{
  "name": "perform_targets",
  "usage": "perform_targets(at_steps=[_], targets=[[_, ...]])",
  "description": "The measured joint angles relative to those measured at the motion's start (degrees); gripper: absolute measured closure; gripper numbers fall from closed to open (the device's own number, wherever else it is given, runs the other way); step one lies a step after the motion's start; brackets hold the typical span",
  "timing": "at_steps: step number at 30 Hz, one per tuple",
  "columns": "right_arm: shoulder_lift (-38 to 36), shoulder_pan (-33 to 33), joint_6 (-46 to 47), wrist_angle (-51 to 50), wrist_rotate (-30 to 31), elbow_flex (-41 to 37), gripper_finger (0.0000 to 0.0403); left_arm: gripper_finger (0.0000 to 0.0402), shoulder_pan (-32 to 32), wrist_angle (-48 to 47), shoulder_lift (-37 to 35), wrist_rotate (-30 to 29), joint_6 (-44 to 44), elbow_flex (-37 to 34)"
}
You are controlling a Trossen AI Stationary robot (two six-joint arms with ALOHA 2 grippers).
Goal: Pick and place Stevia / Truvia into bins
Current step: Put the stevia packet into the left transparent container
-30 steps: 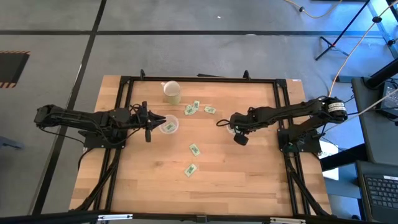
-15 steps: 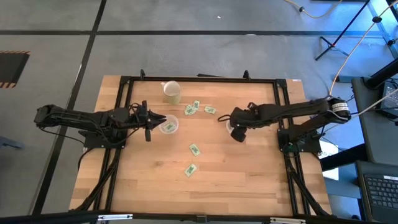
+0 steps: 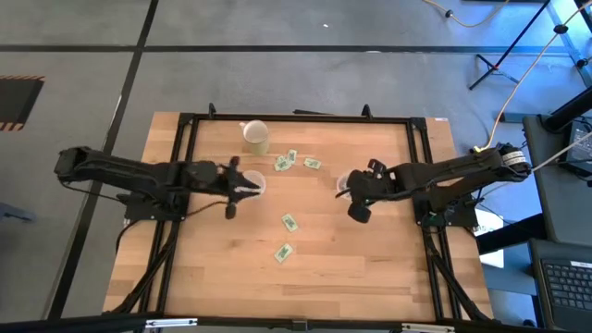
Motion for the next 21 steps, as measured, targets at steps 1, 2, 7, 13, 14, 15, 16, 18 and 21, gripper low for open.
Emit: perform_targets(at_steps=[1,2,7,13,14,15,16,18,21], targets=[[-0.52,-0.16,-0.04,0.06,0.00,0.00,0.0233,0.0313,-0.35,-0.75,2.80,0.02,2.78,1.60],[-1.08,-0.25,-0.11,0.20,0.02,0.00,0.0233,0.0306,-0.69,-1.71,5.55,-0.06,5.15,3.11],[-2.57,-0.65,-0.27,0.66,2.79,-0.02,0.0233,0.0276,-1.65,-2.35,17.87,-0.16,7.44,9.53],[-2.22,-1.38,-1.93,2.24,3.04,-0.04,0.0233,0.0281,-1.89,-1.54,28.74,2.83,5.25,14.59],[-2.22,-1.51,-1.92,2.24,3.04,-0.04,0.0233,0.0284,-2.10,-1.04,30.27,3.06,5.57,15.01],[-2.22,-1.64,-1.92,2.22,3.06,-0.04,0.0233,0.0287,-2.25,-0.52,31.80,3.13,5.65,15.40],[-2.22,-1.69,-1.94,2.19,3.06,-0.04,0.0233,0.0289,-2.46,-0.07,33.15,3.24,5.64,15.67],[-2.22,-1.72,-1.94,2.13,3.06,-0.04,0.0233,0.0293,-2.48,-0.01,35.76,3.37,5.66,16.18],[-2.22,-1.72,-1.94,2.04,3.06,-0.04,0.0233,0.0294,-2.45,1.56,39.55,4.71,5.16,16.39]])
